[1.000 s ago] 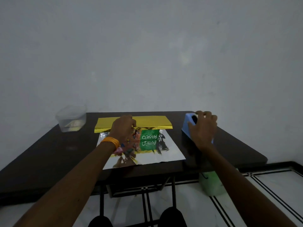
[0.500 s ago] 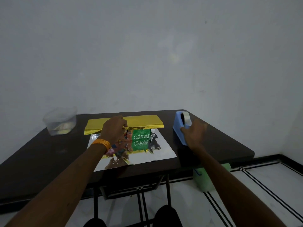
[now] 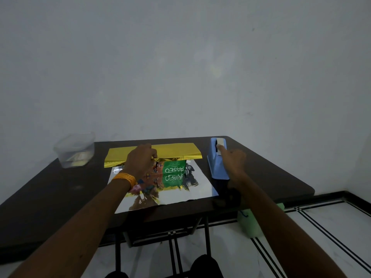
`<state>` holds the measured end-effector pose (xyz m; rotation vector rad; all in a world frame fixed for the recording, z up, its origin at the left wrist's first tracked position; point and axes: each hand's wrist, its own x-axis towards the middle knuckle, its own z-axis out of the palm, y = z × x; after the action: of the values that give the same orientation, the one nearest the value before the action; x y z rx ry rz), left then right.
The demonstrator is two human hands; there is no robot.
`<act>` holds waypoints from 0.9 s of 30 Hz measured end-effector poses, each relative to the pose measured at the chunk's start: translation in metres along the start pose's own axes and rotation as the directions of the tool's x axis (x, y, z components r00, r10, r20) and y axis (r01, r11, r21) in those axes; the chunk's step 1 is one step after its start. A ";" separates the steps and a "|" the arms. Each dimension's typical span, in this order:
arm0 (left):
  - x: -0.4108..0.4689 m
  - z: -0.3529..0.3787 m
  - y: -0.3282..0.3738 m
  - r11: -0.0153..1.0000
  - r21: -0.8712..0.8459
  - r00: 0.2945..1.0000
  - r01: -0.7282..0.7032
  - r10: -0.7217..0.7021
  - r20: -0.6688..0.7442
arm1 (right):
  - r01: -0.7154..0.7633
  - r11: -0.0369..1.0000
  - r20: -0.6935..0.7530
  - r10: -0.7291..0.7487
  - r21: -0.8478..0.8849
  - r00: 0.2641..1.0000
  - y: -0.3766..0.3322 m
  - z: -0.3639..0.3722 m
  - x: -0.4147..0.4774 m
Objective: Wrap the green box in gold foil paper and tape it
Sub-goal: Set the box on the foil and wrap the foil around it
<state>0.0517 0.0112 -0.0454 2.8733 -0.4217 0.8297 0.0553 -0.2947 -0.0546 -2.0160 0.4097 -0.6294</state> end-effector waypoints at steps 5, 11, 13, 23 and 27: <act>-0.001 0.001 0.000 1.000 -0.009 1.000 0.001 -0.001 -0.010 | -0.350 0.841 0.233 0.275 0.413 0.933 -0.010 -0.008 0.020; 0.000 0.001 -0.001 1.000 -0.008 1.000 0.002 -0.002 -0.004 | -0.402 0.815 0.371 0.251 0.416 0.894 -0.010 -0.023 0.018; 0.000 0.002 -0.001 1.000 -0.011 1.000 0.002 -0.003 -0.007 | -0.441 0.817 0.354 0.314 0.372 0.881 -0.013 -0.021 0.019; -0.001 0.005 -0.003 1.000 -0.020 1.000 0.002 -0.002 -0.013 | -0.428 0.791 0.277 0.335 0.437 0.901 -0.031 -0.019 0.011; -0.002 0.006 -0.004 1.000 -0.027 1.000 0.004 -0.005 -0.024 | -0.362 0.789 0.243 0.274 0.496 0.930 -0.021 -0.013 0.003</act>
<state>0.0546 0.0141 -0.0513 2.8359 -0.4200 0.8499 0.0510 -0.2947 -0.0302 -1.4016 0.4133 -0.3155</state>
